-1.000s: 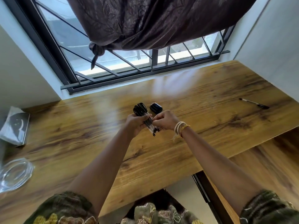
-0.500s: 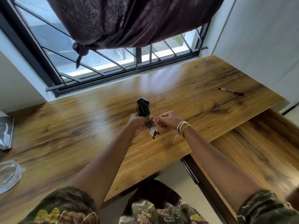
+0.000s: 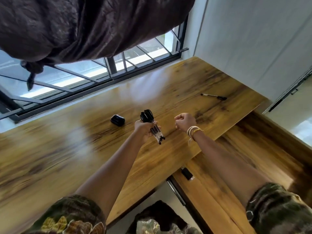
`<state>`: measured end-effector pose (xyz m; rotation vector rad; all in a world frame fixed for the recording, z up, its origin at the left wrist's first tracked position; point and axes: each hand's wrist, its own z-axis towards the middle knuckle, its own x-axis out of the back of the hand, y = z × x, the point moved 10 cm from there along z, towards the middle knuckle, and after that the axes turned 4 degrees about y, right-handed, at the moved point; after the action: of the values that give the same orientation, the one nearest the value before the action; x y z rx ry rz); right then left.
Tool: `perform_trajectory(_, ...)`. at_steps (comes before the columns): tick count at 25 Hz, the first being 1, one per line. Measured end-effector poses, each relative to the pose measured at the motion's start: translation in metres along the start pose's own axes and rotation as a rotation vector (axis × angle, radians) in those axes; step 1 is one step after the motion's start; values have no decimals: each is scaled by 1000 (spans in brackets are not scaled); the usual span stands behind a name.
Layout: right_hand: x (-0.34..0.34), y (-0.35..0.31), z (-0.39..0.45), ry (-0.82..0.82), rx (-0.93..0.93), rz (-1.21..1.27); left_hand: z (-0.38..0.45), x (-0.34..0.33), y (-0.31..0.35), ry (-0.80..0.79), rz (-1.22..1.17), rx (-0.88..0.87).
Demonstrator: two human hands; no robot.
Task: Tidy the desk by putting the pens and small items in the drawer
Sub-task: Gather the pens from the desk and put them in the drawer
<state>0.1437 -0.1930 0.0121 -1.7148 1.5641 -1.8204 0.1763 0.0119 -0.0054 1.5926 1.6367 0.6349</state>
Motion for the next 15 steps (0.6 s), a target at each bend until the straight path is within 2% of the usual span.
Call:
perform_trajectory(3, 48, 7, 45, 145, 25, -160, 15, -24, -4, 19, 4, 14)
perform_trajectory(7, 88, 31, 102, 249, -48, -240, 34, -44, 0, 62, -20, 16)
perform_trajectory(10, 98, 47, 132, 230, -97, -298, 44, -54, 3, 62, -17, 12)
perform_trajectory(15, 97, 45, 172, 134, -7, -466, 57, -60, 0, 14, -50, 24)
